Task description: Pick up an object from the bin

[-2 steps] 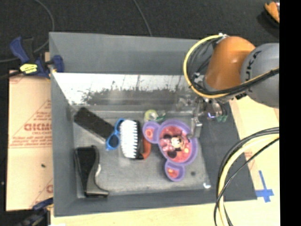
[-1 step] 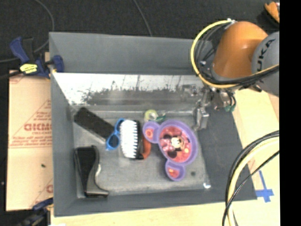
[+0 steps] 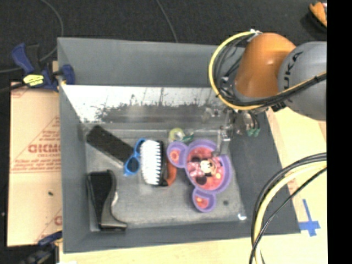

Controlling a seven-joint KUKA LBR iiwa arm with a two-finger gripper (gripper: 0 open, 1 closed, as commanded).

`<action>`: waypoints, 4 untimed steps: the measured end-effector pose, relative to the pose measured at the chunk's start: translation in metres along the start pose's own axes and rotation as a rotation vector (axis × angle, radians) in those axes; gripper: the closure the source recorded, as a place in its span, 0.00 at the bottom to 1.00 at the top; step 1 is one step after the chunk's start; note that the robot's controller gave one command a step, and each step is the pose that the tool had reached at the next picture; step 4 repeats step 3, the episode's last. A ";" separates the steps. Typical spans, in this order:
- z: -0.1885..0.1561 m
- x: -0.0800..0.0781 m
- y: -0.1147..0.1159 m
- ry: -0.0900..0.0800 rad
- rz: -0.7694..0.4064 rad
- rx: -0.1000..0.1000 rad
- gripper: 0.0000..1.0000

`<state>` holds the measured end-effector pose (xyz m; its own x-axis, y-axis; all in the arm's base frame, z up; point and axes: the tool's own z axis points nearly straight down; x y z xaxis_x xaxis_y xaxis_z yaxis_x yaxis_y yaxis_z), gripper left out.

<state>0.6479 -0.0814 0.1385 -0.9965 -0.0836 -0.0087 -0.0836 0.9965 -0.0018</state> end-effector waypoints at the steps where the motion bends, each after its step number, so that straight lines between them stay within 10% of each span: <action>1: 0.068 0.004 -0.020 -0.009 0.226 0.003 0.00; 2: 0.065 -0.003 0.001 -0.012 -0.138 0.005 1.00; 4: 0.065 -0.003 0.001 -0.012 -0.138 0.005 1.00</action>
Offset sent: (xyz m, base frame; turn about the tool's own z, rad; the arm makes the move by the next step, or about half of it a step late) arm 0.0007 0.0039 -0.0685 -0.1405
